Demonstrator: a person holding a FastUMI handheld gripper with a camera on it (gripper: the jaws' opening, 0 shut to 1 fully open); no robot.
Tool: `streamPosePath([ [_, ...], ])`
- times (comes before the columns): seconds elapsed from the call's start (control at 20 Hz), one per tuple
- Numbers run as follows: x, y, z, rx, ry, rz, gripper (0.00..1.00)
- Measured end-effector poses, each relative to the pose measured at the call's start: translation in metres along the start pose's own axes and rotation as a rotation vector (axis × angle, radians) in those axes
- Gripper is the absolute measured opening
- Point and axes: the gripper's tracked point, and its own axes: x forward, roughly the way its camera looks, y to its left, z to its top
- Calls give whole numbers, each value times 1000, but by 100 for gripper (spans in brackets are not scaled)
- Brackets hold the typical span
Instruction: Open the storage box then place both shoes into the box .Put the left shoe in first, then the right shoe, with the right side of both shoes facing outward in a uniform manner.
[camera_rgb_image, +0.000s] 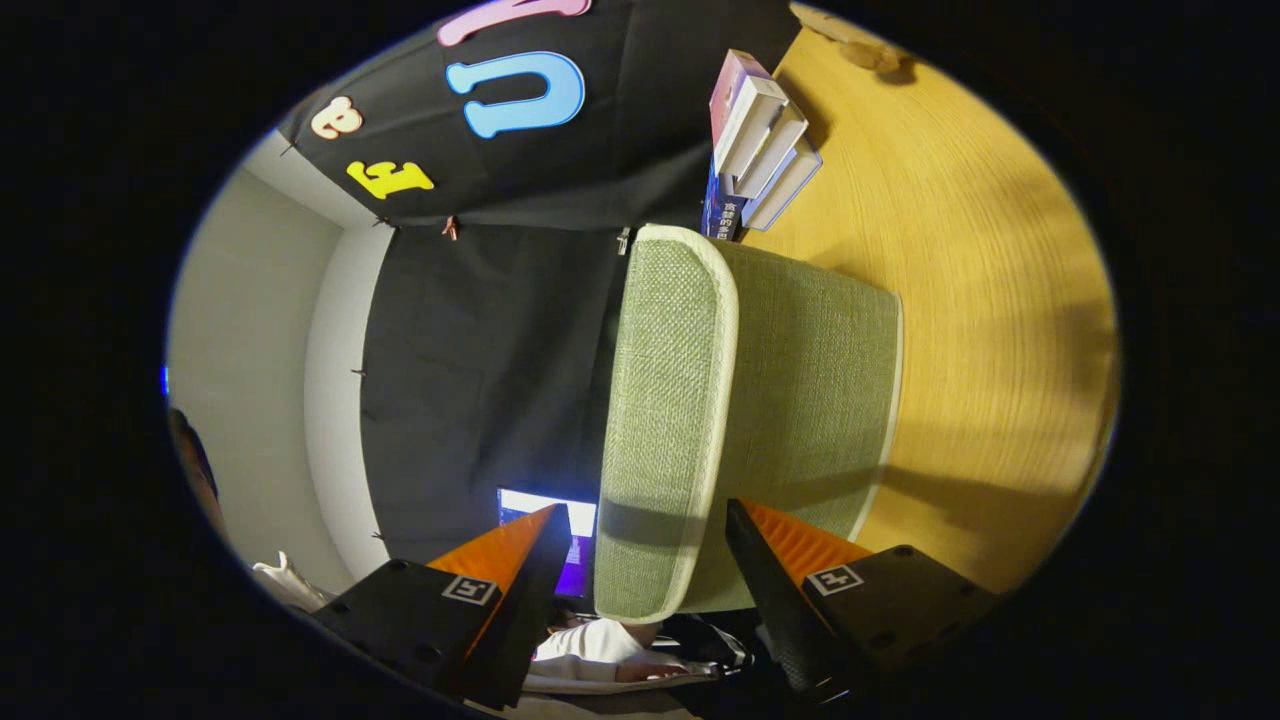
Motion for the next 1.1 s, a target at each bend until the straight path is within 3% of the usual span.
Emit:
streamPosePath([
  [0.05,2,5,3,34,-9,52,94],
  [0.1,3,9,5,62,-20,90,80],
  [0.2,2,-9,4,86,-18,54,50],
  [0.25,-10,-6,9,82,-27,79,35],
  [0.35,-9,9,12,1,-90,71,6],
  [0.8,12,102,15,-168,-196,-69,5],
  [1.1,72,173,11,-346,-193,-136,5],
])
